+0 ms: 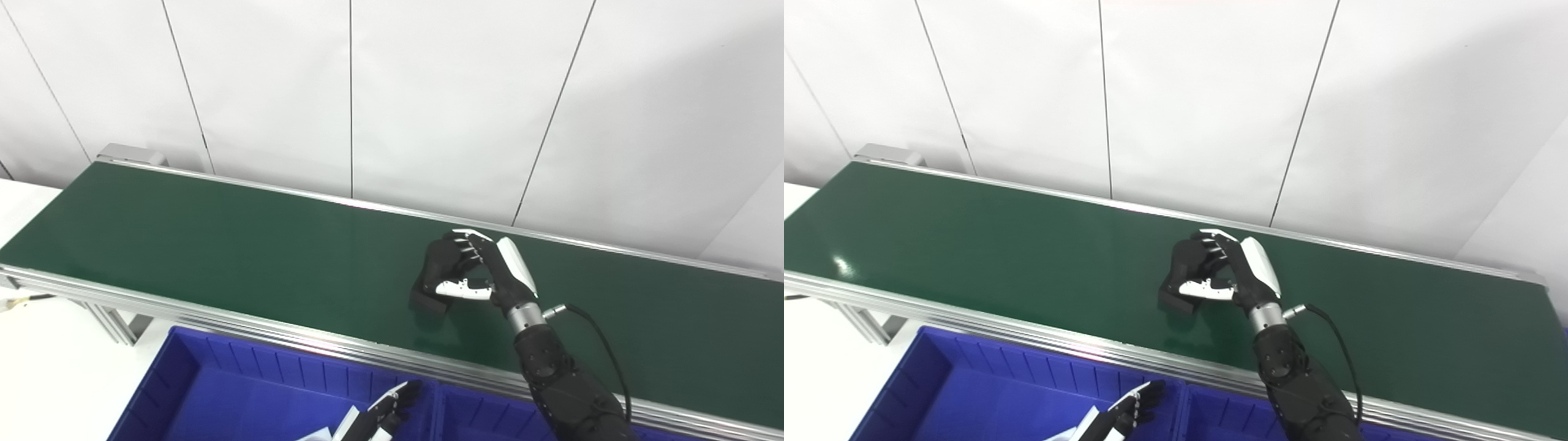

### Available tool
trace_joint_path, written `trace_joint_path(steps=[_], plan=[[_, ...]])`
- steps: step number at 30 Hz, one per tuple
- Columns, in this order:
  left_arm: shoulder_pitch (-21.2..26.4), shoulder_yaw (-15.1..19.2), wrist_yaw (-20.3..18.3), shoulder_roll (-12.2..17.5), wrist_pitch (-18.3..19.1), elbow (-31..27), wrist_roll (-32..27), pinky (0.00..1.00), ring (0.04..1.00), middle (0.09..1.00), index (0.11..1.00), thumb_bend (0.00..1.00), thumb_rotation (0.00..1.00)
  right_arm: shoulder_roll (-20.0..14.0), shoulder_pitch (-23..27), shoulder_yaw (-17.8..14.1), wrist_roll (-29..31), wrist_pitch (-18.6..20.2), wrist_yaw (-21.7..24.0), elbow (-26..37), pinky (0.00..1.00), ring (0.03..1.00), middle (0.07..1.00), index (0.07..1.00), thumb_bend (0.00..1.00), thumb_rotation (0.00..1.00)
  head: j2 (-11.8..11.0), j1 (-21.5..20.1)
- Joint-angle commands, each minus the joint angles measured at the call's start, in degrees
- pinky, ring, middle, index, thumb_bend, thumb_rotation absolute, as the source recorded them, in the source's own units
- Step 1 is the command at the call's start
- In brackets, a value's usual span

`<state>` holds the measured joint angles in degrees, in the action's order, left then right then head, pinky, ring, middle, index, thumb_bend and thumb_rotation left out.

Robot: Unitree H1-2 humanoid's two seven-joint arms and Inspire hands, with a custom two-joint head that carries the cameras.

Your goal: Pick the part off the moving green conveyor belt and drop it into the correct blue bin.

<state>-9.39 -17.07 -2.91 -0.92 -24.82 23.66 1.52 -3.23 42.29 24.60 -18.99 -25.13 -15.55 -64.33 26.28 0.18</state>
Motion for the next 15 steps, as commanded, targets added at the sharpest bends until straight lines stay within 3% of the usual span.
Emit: trace_joint_path(steps=[1, 6, 8, 10, 15], plan=[[-0.1, 0.0, -0.6, -0.7, -2.1, -1.6, -0.5, 0.87, 0.910, 0.907, 0.885, 0.79, 1.00, 0.4, 2.8, -0.5, -1.2, -1.8, -2.2, -0.5, 0.46, 0.546, 0.668, 0.678, 0.79, 0.12, 0.0, 0.1], [-0.3, 0.1, -0.7, -0.7, -2.1, -1.9, -0.5, 0.87, 0.911, 0.909, 0.889, 0.79, 1.00, 0.8, 3.4, -1.3, -2.6, -1.6, -4.4, -3.6, 0.42, 0.492, 0.600, 0.625, 0.76, 0.01, 0.0, 0.0], [-0.4, 0.2, -0.6, -0.7, -2.1, -2.1, -0.5, 0.87, 0.908, 0.908, 0.889, 0.78, 1.00, 0.8, 3.8, -1.5, -3.3, -0.8, -5.2, -4.7, 0.40, 0.433, 0.534, 0.551, 0.58, 0.00, 0.6, 0.0], [-0.4, 0.3, -1.2, -0.8, -2.1, -2.2, -0.9, 0.87, 0.908, 0.908, 0.889, 0.78, 1.00, 0.8, 4.1, -1.7, -3.7, -0.6, -5.5, -5.5, 0.39, 0.419, 0.516, 0.528, 0.54, 0.00, 0.7, -0.1], [-0.4, 1.0, -2.5, -1.0, -2.1, -2.1, -1.6, 0.89, 0.915, 0.912, 0.893, 0.79, 1.00, 0.5, 4.1, -2.2, -3.6, -1.4, -4.4, -6.1, 0.42, 0.440, 0.500, 0.485, 0.52, 0.00, 0.8, -0.2]])
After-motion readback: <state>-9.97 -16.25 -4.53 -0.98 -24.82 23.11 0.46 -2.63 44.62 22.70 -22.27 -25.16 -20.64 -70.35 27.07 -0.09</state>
